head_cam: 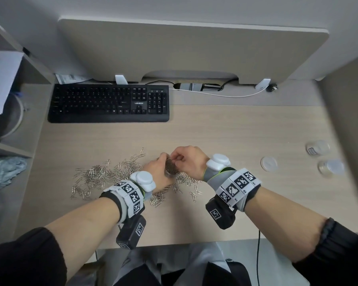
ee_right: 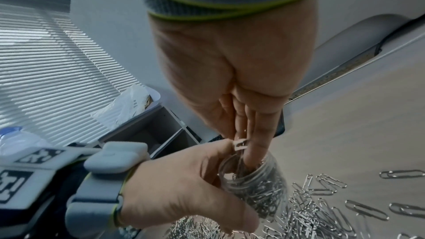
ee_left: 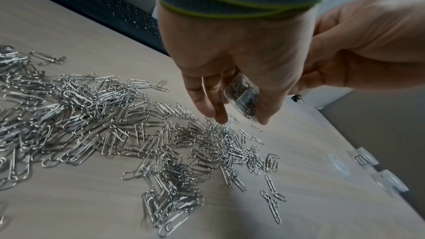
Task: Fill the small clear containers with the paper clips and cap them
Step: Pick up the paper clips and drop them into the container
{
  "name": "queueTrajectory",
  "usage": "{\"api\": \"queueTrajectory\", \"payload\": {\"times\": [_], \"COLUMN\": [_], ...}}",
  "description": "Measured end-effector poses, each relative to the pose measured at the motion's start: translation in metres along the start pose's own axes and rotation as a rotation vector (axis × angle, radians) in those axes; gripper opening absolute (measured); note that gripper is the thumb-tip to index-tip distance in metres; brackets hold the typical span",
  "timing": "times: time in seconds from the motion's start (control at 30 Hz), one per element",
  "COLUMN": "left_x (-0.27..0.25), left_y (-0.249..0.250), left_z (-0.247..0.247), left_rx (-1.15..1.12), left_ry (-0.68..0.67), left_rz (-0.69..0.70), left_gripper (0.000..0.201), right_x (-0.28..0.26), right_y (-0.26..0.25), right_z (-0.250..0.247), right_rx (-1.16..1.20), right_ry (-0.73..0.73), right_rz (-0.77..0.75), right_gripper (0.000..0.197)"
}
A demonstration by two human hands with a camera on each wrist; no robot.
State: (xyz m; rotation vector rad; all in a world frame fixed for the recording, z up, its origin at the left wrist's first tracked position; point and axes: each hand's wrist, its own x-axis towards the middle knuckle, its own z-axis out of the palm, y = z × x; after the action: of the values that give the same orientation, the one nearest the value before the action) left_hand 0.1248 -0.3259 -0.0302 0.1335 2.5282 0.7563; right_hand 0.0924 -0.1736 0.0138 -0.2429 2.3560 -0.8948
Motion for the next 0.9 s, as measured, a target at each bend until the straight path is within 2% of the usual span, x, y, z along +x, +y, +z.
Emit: {"api": "queueTrajectory", "payload": {"times": [0.1,0.2,0.4,0.5,0.6,0.7,0.8,0.9], "left_x": [0.001,0.001,0.000,0.000,0.000,-0.002,-0.004,-0.008], "left_y": [-0.001,0.000,0.002,0.001,-0.002,-0.007,-0.016,-0.028], "left_z": [-0.001,-0.004,-0.008,-0.006,-0.005,-0.007,-0.010,-0.012], "left_rx": [-0.001,-0.002,0.005,0.011,0.018,0.029,0.023,0.012], "left_ry": [0.010,0.022,0.023,0.016,0.017,0.009,0.015,0.027], "left_rz": [0.000,-0.002,0.002,-0.013,-0.044,-0.052,-0.056,-0.081], "left_gripper": [0.053,0.054,0.058,0.062,0.065,0.067,0.070,0.074], "right_x": [0.000,-0.002,-0.007,-0.005,0.003,0.010,0.017,0.016], "right_y": [-0.002,-0.003,-0.006,-0.004,0.015,0.050,0.092,0.105], "right_z": [-0.002,-0.003,-0.003,-0.008,-0.014,-0.018,-0.018,-0.012], "right_rx": [0.034,0.016,0.307,0.362,0.350,0.162,-0.114,-0.374], "right_ry": [-0.016,0.000,0.016,0.039,0.108,0.164,0.103,0.007], "right_rz": [-0.006,-0.033,-0.022,-0.041,0.039,0.205,0.411,0.554], "right_gripper": [0.033,0.033,0.034,0.033,0.027,0.021,0.016,0.033]}}
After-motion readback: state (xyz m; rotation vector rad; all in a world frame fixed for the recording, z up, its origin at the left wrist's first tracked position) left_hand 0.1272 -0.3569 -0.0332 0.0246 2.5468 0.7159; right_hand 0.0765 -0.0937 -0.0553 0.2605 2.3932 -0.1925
